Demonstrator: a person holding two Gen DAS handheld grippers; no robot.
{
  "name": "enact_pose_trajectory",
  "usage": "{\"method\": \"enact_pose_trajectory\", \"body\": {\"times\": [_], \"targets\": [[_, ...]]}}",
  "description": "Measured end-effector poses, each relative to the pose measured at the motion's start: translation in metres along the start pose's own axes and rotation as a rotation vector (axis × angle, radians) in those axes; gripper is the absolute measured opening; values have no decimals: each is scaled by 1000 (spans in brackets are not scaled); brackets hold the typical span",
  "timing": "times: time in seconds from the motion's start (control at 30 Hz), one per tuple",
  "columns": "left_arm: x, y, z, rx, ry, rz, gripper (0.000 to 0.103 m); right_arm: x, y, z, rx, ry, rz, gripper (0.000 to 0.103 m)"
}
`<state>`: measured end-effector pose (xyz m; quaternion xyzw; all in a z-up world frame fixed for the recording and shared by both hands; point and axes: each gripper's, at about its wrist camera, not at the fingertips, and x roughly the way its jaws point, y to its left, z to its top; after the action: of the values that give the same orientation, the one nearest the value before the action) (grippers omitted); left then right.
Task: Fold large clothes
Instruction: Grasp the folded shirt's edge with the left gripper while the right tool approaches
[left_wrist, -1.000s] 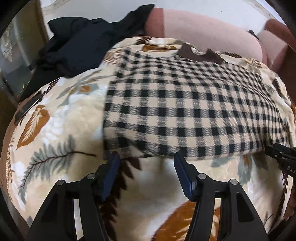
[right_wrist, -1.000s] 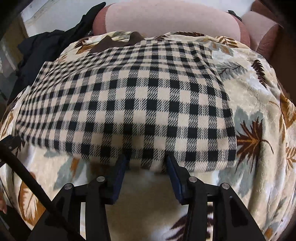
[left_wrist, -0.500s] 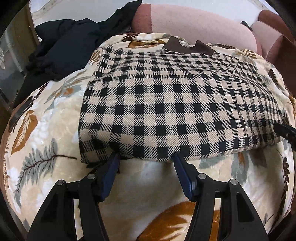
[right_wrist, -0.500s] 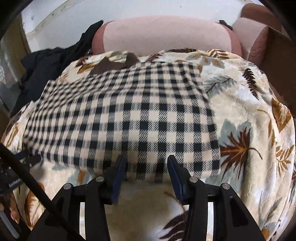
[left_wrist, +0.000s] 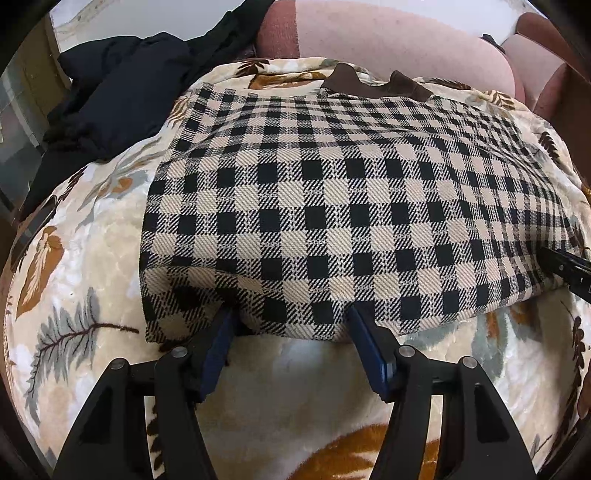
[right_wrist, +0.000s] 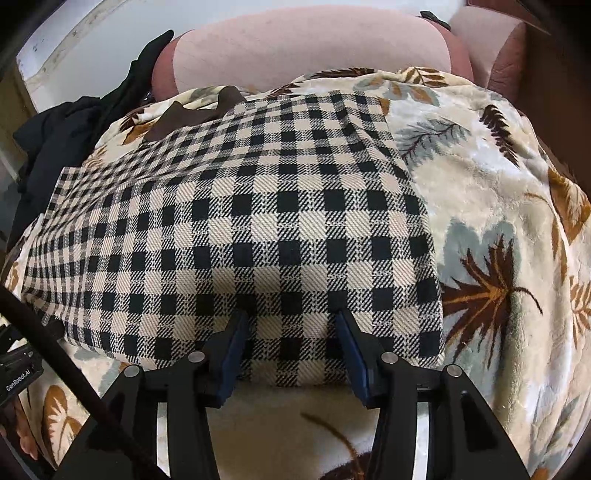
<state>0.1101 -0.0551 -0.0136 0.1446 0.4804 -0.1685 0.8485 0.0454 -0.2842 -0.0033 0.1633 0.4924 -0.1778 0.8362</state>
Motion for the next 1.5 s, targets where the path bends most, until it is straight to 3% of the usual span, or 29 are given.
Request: {"method": "enact_pose_trajectory", "body": {"times": [0.1, 0.17, 0.27, 0.37, 0.47, 0.6, 0.7, 0.8, 1.0, 1.3, 1.33, 1.37, 1.4, 1.47, 1.5], "targets": [[-4, 0, 1, 20, 4, -15, 62, 0, 2, 0, -8, -1, -6, 57], [-16, 7, 5, 19, -16, -67, 62, -3, 3, 0, -8, -7, -4, 57], [-36, 42, 18, -76, -56, -145, 62, -20, 10, -2, -27, -56, 2, 57], [-40, 81, 36, -166, -86, -129, 62, -40, 28, -6, -93, -126, 21, 57], [-26, 117, 63, -228, -89, -136, 63, -53, 66, -13, -225, -177, 73, 57], [12, 151, 85, -343, -44, -273, 63, -49, 138, -31, -427, -154, 171, 57], [37, 156, 98, -337, 0, -385, 63, -40, 187, -46, -531, -157, 206, 57], [62, 148, 106, -306, 58, -442, 63, -24, 230, -58, -613, -140, 223, 57], [96, 156, 122, -333, 94, -563, 66, -3, 292, -72, -806, -178, 140, 57], [116, 162, 139, -339, 93, -710, 65, 21, 329, -50, -826, -208, 61, 54], [115, 160, 139, -327, 89, -705, 53, 20, 332, -49, -827, -207, 61, 50], [115, 158, 139, -317, 88, -702, 38, 21, 336, -49, -833, -202, 68, 38], [117, 155, 140, -315, 99, -709, 18, 21, 339, -51, -845, -203, 69, 31], [114, 155, 140, -332, 88, -706, 14, 15, 344, -62, -874, -228, 40, 13], [111, 154, 141, -332, 81, -696, 13, 11, 344, -63, -876, -249, 29, 11]]}}
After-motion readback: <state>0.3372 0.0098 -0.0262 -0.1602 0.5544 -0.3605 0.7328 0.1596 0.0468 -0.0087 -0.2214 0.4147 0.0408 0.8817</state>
